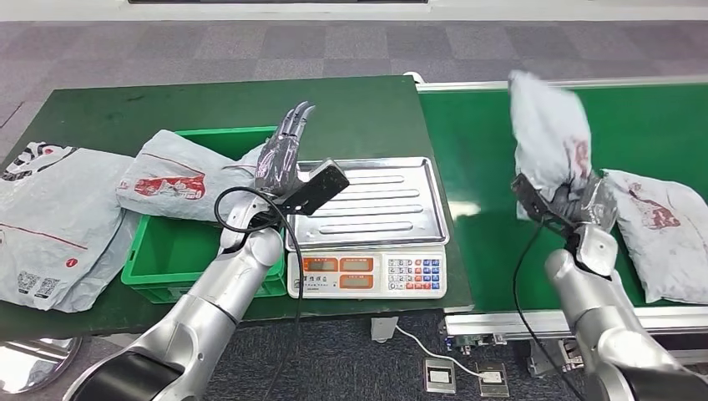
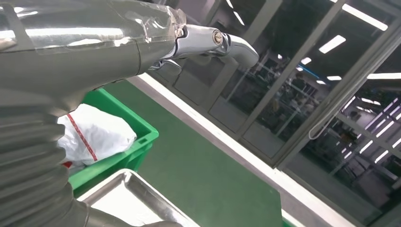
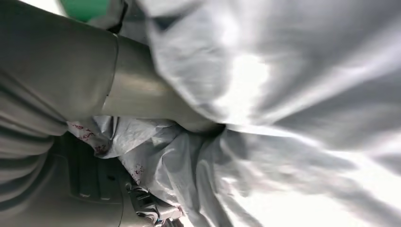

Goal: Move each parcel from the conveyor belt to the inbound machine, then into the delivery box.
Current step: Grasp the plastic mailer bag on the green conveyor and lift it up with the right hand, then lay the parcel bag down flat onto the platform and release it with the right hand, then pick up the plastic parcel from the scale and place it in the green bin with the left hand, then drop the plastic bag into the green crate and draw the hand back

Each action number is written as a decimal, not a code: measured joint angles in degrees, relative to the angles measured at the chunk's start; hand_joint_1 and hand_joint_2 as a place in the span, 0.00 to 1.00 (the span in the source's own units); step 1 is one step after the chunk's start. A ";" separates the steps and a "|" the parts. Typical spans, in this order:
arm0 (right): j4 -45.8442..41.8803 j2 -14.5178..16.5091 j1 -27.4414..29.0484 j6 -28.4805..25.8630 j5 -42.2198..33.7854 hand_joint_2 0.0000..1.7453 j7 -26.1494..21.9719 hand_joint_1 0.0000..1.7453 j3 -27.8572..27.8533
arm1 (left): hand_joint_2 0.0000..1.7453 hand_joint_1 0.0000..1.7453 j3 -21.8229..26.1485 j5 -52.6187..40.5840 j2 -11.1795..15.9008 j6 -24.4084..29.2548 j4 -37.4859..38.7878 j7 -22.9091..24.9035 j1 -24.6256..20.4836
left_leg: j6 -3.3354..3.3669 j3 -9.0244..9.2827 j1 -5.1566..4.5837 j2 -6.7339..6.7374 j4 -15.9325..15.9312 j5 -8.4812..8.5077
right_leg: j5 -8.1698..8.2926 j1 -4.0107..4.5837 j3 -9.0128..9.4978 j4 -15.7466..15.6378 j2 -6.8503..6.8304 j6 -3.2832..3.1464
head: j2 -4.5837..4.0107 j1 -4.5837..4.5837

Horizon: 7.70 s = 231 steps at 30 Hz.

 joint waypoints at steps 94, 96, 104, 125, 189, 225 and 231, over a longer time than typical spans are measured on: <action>-10.67 15.82 2.48 11.14 -7.07 1.00 -6.42 0.00 33.28 | 1.00 0.00 -0.86 6.56 -0.29 1.62 2.71 -3.86 -1.78 | -0.58 0.24 0.18 -0.19 -0.26 -0.01 | -0.28 0.16 0.02 0.14 -0.15 -0.58 | 0.00 0.00; -13.13 15.01 3.15 9.27 -6.67 1.00 -5.51 0.00 32.69 | 1.00 0.00 -1.58 5.70 -0.29 -4.33 2.71 -3.25 -1.80 | -0.57 0.24 0.16 -0.18 -0.25 -0.01 | -0.28 0.14 0.02 0.14 -0.15 -0.58 | 0.00 0.00; -22.50 12.68 6.07 8.49 -7.14 1.00 -5.93 0.00 28.62 | 1.00 0.00 -3.95 5.06 -0.31 -11.34 2.71 -2.92 -1.94 | -0.53 0.25 0.11 0.01 -0.25 -0.07 | -0.27 0.11 -0.01 0.13 -0.03 -0.58 | 0.00 0.00; -38.36 11.04 10.94 9.46 -23.79 1.00 -17.98 0.00 16.85 | 1.00 0.59 -18.72 -12.22 -1.15 -30.43 12.88 10.86 -3.91 | -0.52 0.30 0.08 0.20 -0.26 -0.16 | -0.27 0.08 -0.01 0.14 0.22 -0.57 | 0.00 0.00; -39.35 7.62 11.31 9.50 -29.26 1.00 -20.67 0.00 13.97 | 1.00 1.00 -16.54 -26.00 1.52 9.07 -6.44 15.76 -6.60 | -0.31 0.45 0.02 0.17 -0.29 0.06 | -0.01 0.02 0.24 0.06 0.18 -0.29 | 0.00 0.02; 5.29 -1.29 0.78 15.28 12.28 1.00 22.58 0.00 5.76 | 1.00 0.00 -14.47 -33.88 10.29 -14.22 19.41 34.53 -11.55 | -0.33 0.26 0.02 0.02 -0.26 0.05 | -0.04 0.01 0.02 0.07 0.07 -0.33 | 0.00 0.02; 11.21 -3.34 1.63 20.88 13.50 1.00 23.79 0.00 2.14 | 1.00 0.00 -9.96 -31.89 8.52 -9.18 19.06 31.61 -11.56 | -0.33 0.25 0.01 0.12 -0.26 0.02 | -0.04 0.00 0.02 0.06 0.13 -0.32 | 0.00 0.03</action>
